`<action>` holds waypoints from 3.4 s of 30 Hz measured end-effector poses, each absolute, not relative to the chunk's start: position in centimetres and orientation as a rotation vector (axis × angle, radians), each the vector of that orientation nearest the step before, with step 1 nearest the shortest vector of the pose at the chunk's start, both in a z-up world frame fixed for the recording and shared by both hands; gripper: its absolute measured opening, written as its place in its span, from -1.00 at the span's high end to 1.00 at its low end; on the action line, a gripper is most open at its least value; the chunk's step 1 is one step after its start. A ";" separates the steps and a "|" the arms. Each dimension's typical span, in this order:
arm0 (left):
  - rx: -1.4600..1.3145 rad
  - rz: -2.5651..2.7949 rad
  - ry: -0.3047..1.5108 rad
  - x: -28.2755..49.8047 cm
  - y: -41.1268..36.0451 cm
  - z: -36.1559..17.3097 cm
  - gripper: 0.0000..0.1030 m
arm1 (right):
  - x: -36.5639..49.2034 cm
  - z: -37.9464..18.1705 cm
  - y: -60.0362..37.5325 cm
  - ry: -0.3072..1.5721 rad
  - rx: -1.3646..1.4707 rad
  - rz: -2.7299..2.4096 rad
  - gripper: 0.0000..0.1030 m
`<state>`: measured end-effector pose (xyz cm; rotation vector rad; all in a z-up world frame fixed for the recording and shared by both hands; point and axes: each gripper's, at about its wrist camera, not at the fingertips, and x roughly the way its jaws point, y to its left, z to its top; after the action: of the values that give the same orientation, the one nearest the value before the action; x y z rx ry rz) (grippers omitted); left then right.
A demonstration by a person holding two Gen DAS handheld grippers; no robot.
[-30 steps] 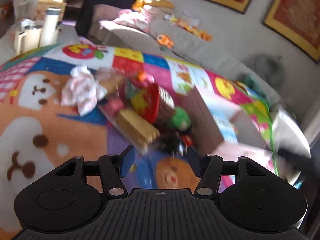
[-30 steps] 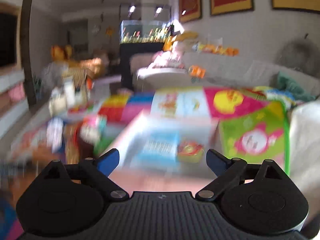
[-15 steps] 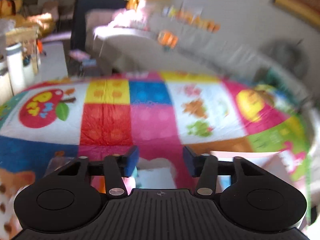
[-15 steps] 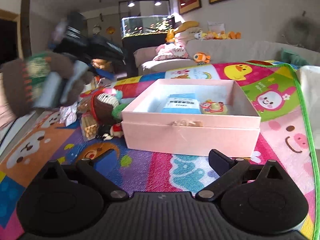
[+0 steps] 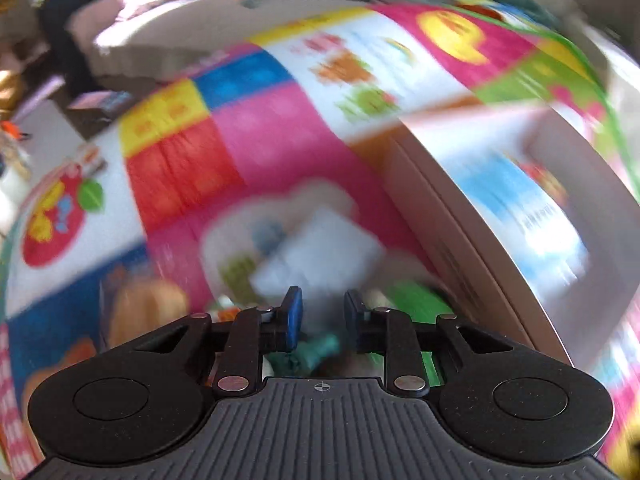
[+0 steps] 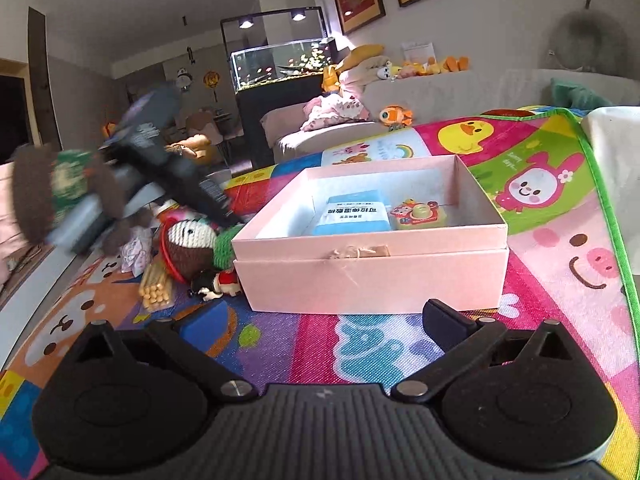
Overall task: Organize objects
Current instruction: 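Reach the left gripper down and grasp the crocheted doll, then lift the crocheted doll with the left gripper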
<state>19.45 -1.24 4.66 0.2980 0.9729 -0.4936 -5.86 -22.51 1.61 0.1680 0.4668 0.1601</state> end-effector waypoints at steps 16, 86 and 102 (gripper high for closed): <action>0.061 -0.733 0.791 1.1 6.1 9.1 0.54 | -6.1 1.5 -22.2 0.456 0.153 0.129 -1.00; -0.449 -0.104 0.804 3.2 4.1 2.2 -0.56 | -7.4 1.2 -25.0 0.522 0.136 0.141 -0.93; -0.204 -0.286 0.837 -3.8 6.5 2.3 -0.08 | -6.8 1.1 -23.9 0.560 0.076 0.177 -1.00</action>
<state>-3.83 6.52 2.28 -0.2038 0.8371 -0.2856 -6.82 -23.94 1.07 0.0764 0.5603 0.1774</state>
